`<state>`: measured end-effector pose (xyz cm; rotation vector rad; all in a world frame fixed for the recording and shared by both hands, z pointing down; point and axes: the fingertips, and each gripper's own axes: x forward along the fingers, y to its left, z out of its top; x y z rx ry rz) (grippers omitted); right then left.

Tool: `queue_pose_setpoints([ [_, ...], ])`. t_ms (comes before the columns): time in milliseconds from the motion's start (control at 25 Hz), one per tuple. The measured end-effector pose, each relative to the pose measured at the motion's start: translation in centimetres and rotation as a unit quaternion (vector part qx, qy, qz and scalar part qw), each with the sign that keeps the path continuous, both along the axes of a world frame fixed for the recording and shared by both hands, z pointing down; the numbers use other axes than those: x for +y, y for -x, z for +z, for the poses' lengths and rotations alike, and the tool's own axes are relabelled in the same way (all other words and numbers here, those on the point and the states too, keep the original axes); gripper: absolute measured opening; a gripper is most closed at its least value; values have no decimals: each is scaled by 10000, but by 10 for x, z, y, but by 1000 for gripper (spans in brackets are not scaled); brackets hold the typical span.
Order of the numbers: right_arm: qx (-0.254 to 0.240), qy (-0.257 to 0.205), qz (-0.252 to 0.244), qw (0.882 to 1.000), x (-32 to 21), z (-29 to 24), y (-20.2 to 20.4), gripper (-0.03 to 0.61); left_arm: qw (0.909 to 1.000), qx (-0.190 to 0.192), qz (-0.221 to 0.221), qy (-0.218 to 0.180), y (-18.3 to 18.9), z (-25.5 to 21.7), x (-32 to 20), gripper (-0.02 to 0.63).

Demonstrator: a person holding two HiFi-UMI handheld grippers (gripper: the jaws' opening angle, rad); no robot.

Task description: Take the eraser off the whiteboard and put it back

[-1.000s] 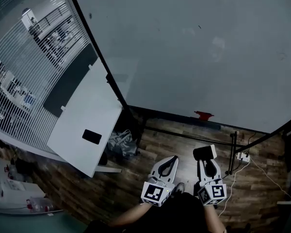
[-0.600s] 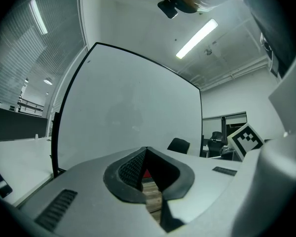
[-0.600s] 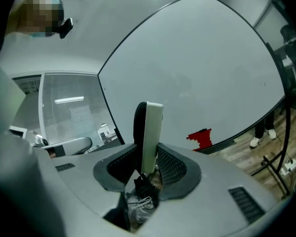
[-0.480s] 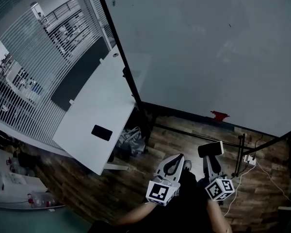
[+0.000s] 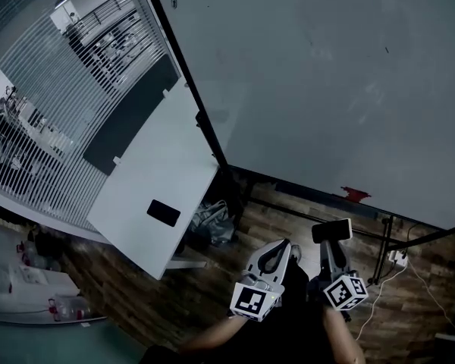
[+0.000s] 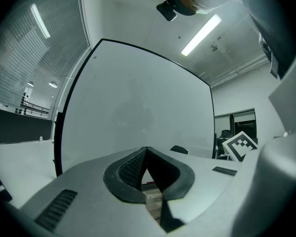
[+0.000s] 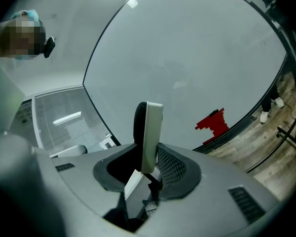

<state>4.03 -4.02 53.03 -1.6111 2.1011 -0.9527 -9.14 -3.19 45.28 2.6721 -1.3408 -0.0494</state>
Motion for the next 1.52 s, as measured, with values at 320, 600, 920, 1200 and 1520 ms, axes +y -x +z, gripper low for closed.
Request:
queue_pose_setpoints([
  [320,-664,260,270,9971,-35,28,-15,133,9996,-41,-177,225,-5,18,-46,8],
  [600,-1283,664,611,9876,-52,64,-24,133,9992,-89,-219,336,-10,30,-64,8],
  [920,-1794,952,928,9748,-64,98,-27,133,9983,-167,-218,516,-14,49,-81,6],
  [1200,-2502,1212,1147,9537,-77,126,-27,133,9976,-238,-202,621,-22,65,-92,6],
  [1520,-2751,1436,1175,9433,-93,152,-25,133,9965,-201,-222,782,-27,71,-109,6],
])
